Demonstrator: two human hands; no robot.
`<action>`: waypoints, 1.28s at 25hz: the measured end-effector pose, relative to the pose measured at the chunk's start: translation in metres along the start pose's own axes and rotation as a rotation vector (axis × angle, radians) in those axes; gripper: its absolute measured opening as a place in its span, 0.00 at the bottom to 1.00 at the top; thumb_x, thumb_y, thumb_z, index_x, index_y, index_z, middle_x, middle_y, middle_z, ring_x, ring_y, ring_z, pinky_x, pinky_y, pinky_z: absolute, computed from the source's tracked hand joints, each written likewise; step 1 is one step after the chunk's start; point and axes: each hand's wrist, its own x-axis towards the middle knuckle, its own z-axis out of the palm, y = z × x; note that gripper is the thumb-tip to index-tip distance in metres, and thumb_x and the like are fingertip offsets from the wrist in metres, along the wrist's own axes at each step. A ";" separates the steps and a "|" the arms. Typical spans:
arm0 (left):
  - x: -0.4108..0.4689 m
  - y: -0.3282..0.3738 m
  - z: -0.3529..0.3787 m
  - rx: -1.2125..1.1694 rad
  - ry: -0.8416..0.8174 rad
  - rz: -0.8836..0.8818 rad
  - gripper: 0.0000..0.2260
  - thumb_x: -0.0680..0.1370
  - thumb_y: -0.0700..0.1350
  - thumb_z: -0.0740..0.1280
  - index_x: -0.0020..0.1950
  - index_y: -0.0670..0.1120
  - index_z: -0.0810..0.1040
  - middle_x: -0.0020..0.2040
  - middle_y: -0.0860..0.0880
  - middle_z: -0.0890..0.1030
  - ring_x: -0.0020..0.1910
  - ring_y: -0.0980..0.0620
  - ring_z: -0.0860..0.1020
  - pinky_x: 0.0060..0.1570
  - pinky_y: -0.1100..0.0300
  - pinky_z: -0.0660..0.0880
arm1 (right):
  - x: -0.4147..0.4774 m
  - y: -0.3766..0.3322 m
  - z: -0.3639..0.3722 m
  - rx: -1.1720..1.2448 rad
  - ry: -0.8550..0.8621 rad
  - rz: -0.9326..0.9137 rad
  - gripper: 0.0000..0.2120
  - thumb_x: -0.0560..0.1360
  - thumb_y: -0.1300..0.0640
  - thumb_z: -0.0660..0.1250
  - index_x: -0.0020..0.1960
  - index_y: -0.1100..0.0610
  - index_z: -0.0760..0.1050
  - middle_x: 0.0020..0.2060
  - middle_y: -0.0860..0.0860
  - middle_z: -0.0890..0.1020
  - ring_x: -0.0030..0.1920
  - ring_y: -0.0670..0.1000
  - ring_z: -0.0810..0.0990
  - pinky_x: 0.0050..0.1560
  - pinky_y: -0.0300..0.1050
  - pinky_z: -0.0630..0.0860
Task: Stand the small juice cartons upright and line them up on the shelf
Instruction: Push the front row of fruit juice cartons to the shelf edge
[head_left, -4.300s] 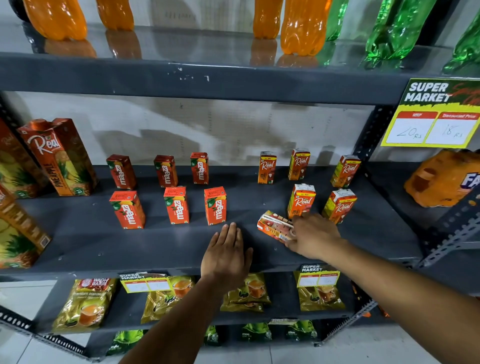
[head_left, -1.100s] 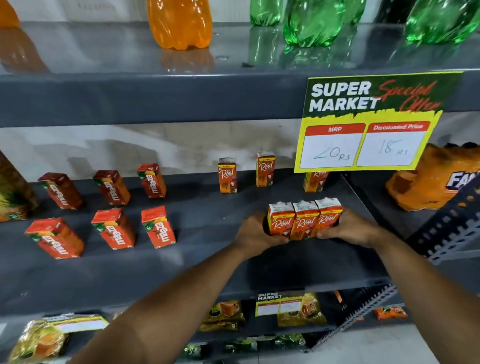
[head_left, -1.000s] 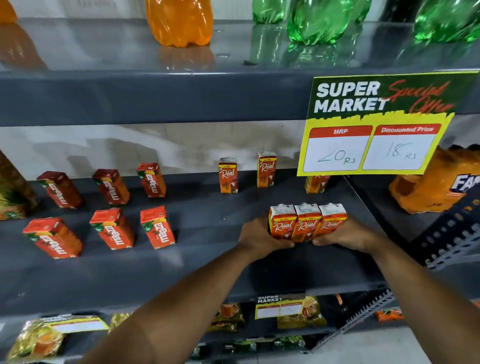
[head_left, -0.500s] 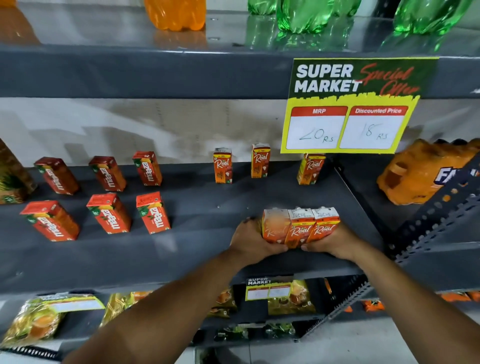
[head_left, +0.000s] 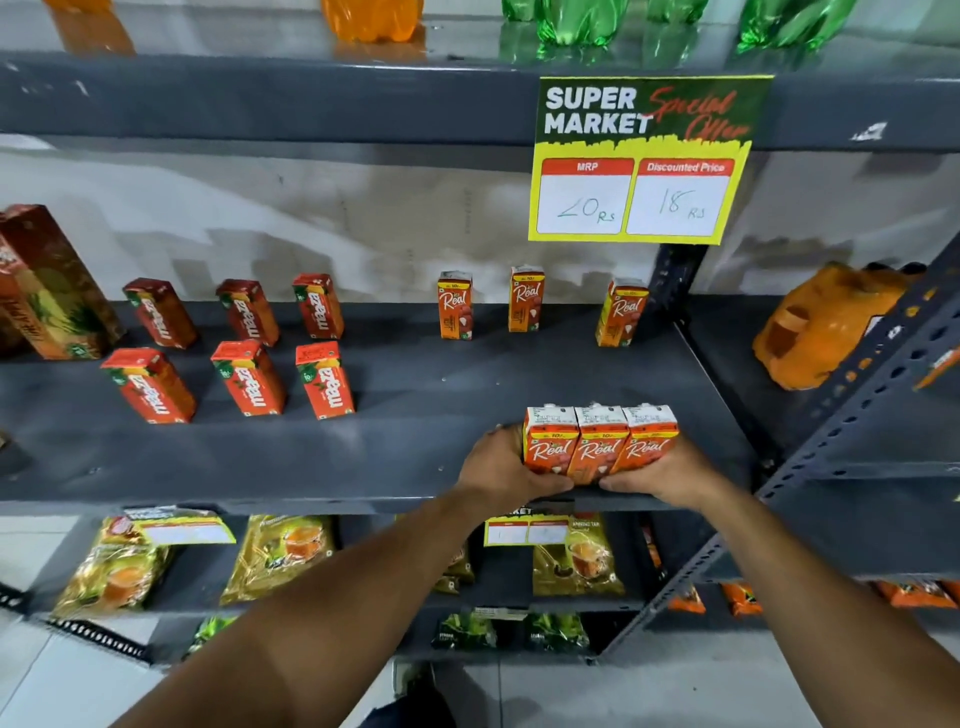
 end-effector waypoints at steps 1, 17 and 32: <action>0.000 0.000 0.000 0.005 0.003 0.002 0.26 0.60 0.57 0.80 0.55 0.58 0.77 0.53 0.55 0.83 0.47 0.58 0.79 0.51 0.57 0.77 | 0.000 0.000 0.000 0.000 0.005 0.009 0.24 0.54 0.55 0.85 0.44 0.41 0.77 0.37 0.32 0.81 0.38 0.27 0.77 0.34 0.24 0.70; 0.001 -0.005 -0.007 -0.049 -0.105 0.031 0.44 0.55 0.56 0.82 0.66 0.60 0.64 0.61 0.56 0.75 0.61 0.52 0.73 0.61 0.51 0.73 | -0.023 0.013 -0.021 0.063 -0.003 0.006 0.67 0.53 0.53 0.85 0.71 0.29 0.38 0.64 0.37 0.69 0.64 0.39 0.70 0.63 0.44 0.66; -0.109 -0.098 -0.139 -0.234 0.543 0.127 0.21 0.66 0.36 0.77 0.52 0.55 0.78 0.56 0.52 0.80 0.60 0.58 0.76 0.57 0.66 0.72 | -0.094 -0.015 0.076 0.148 0.091 -0.290 0.18 0.70 0.68 0.70 0.45 0.44 0.80 0.41 0.44 0.84 0.43 0.46 0.83 0.43 0.41 0.80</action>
